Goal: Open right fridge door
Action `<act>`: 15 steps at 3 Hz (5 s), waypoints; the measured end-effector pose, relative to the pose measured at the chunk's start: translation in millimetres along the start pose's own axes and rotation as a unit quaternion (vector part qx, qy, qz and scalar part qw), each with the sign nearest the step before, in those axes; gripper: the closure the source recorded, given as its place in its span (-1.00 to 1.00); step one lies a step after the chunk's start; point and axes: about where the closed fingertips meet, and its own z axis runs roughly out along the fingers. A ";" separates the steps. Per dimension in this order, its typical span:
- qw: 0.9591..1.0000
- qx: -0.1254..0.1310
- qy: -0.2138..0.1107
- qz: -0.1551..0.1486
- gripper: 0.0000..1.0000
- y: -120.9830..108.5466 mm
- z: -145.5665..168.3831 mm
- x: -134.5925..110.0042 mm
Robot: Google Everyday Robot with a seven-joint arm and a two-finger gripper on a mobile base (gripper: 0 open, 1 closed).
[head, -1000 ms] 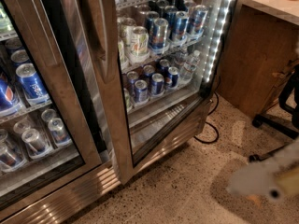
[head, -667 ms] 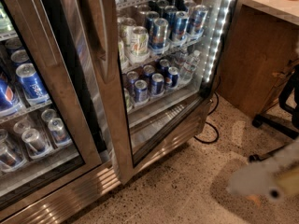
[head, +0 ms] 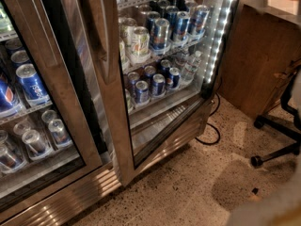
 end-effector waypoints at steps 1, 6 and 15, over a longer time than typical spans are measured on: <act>0.999 0.006 -0.024 0.034 -1.00 26.8 12.6 31.2; 0.983 0.167 -0.062 0.040 -1.00 0.9 -55.6 64.1; 0.949 0.170 -0.257 0.064 -0.72 -147.8 -3.2 135.0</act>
Offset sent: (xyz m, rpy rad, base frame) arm -0.0058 -0.0119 -0.0312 0.0568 0.0463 -0.0224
